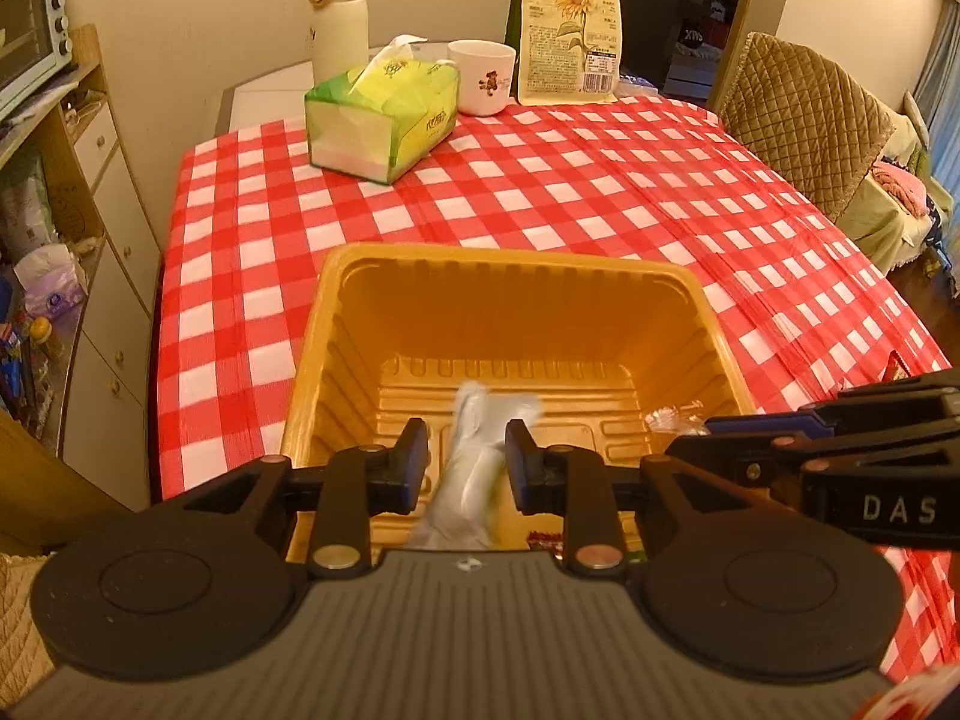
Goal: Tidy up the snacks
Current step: 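Open the left gripper while the right opens, dropping both snacks into the tray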
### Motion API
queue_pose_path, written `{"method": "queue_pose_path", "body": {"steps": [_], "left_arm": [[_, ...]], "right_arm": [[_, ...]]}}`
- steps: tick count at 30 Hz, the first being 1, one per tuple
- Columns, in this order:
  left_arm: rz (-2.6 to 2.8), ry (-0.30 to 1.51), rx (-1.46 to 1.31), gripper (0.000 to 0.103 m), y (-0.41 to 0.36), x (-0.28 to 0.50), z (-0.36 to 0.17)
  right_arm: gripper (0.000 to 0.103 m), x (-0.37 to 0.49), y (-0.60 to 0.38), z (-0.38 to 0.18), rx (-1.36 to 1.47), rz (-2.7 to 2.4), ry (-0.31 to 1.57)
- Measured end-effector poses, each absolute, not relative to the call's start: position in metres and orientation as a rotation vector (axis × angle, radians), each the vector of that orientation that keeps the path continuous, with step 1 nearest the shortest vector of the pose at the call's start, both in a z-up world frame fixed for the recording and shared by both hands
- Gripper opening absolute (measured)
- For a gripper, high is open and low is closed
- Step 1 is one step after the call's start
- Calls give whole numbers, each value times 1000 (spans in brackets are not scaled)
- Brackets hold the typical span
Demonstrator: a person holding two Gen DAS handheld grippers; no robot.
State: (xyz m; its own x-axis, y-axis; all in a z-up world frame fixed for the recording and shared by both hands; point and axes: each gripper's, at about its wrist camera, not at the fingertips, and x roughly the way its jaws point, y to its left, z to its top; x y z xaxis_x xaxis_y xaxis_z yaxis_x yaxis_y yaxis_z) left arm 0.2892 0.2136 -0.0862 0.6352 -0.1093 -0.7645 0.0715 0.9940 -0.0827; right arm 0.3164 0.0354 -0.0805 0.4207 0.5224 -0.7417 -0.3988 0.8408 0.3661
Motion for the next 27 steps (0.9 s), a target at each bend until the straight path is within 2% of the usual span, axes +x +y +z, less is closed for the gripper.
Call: {"method": "queue_pose_path", "body": {"steps": [12, 18, 21, 23, 24, 25, 27], "left_arm": [[-101, 888, -89, 26, 225, 276, -83], [-97, 878, -103, 31, 228, 270, -77], [-95, 878, -109, 38, 229, 267, -75], [-96, 877, -111, 57, 228, 265, -73], [-94, 875, -111, 60, 228, 263, -72], [-93, 871, -109, 61, 227, 261, -71], [-90, 869, -107, 63, 227, 257, -69]], "right_arm": [[21, 323, 42, -86, 136, 569, 989], [21, 324, 44, -84, 144, 566, 959], [22, 324, 44, -83, 143, 552, 942], [37, 324, 43, -82, 148, 552, 939], [55, 322, 41, -82, 161, 549, 930], [64, 320, 38, -81, 178, 544, 915], [65, 318, 35, -78, 187, 544, 912]]}}
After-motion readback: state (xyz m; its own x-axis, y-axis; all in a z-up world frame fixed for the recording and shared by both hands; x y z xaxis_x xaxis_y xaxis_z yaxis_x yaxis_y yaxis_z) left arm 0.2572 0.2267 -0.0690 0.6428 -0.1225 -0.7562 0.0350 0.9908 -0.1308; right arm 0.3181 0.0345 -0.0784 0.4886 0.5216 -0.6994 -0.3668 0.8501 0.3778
